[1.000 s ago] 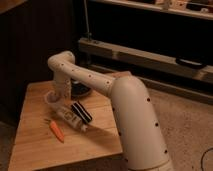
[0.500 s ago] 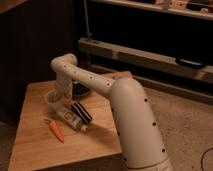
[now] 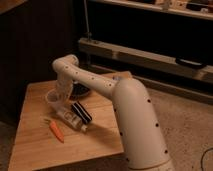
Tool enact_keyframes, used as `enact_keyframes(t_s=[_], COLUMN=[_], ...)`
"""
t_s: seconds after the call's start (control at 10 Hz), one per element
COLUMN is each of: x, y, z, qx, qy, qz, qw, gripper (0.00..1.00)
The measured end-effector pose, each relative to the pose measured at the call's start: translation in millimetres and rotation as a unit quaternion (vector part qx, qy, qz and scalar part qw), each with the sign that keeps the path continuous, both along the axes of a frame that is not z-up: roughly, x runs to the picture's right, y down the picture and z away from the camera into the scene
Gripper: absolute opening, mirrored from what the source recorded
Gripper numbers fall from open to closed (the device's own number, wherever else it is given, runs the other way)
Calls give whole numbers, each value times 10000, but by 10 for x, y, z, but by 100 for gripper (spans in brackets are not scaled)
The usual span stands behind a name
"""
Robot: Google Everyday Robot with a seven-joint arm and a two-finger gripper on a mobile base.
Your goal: Pick up the ceramic cup
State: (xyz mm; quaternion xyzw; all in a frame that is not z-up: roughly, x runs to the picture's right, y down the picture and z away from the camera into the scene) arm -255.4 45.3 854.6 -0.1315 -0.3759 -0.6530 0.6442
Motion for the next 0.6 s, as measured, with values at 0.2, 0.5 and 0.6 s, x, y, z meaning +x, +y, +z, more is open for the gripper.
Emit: enact_keyframes(t_s=[0.2,0.5,0.6], x=[26,66,110], y=[-147,-424,-496], z=[-254,-799,-996], qx=[134,462,575], qy=[-138,-296,-342], qz=[19,-55,-42], qw=[9998,9985,9978], gripper=[0,0,0])
